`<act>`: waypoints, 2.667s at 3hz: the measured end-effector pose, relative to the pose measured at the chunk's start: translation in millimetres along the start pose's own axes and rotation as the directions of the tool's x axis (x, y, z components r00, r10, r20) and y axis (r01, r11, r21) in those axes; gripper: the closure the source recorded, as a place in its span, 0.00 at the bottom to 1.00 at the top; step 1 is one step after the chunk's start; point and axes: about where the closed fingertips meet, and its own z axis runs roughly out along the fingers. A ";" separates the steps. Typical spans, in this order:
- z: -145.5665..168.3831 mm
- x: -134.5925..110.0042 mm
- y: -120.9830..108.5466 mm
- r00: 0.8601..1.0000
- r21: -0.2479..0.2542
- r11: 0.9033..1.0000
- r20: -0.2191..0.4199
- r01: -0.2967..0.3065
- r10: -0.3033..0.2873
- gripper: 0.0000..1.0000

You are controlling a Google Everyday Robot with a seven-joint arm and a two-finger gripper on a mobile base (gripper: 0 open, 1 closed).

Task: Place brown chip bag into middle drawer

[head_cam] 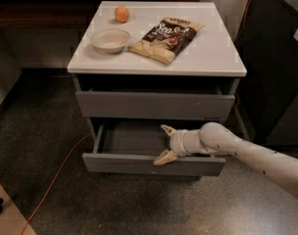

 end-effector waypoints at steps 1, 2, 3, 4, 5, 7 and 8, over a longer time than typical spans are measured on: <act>4.7 6.5 -15.0 1.000 0.002 1.000 -0.013 -0.027 0.027 0.39; 10.0 16.7 -27.9 0.998 0.006 0.998 -0.027 -0.062 0.062 0.63; 20.9 32.6 -33.3 0.994 0.013 0.996 -0.066 -0.085 0.086 0.87; 35.9 50.0 -29.1 0.989 0.009 0.994 -0.109 -0.105 0.105 1.00; 50.2 63.9 -23.6 0.983 0.002 0.993 -0.142 -0.117 0.116 1.00; 62.3 81.7 -11.5 0.974 -0.010 0.990 -0.183 -0.138 0.133 1.00; 63.2 84.1 -0.5 0.972 -0.025 0.988 -0.186 -0.151 0.144 1.00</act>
Offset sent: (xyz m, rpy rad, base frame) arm 0.0493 -0.0244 -0.0155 -0.0035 0.0717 -0.0917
